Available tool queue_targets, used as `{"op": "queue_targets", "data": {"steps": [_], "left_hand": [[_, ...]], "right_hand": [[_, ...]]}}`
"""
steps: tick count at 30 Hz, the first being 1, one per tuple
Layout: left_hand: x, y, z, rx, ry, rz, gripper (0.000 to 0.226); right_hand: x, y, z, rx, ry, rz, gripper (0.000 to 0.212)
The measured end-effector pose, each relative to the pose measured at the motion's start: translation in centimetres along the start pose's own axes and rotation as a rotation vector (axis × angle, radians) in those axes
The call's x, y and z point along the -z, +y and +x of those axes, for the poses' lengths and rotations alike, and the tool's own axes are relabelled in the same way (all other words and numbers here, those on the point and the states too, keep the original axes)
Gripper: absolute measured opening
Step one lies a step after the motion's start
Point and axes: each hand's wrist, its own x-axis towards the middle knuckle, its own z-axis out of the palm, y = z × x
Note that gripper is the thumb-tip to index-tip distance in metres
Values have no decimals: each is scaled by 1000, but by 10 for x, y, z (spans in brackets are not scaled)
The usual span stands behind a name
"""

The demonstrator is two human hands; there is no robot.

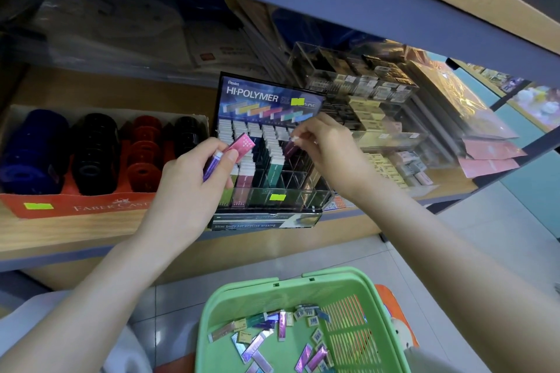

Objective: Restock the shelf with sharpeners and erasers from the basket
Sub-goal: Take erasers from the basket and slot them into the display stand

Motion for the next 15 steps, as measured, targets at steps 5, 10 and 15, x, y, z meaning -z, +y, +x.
{"op": "queue_targets", "data": {"steps": [5, 10, 15], "left_hand": [[1, -1, 0, -3, -2, 1, 22], [1, -2, 1, -11, -5, 4, 22], [2, -1, 1, -6, -6, 14, 22]], "right_hand": [[-7, 3, 8, 21, -149, -32, 15], [-7, 1, 15, -8, -79, -184, 15], [-13, 1, 14, 16, -62, -224, 18]]}}
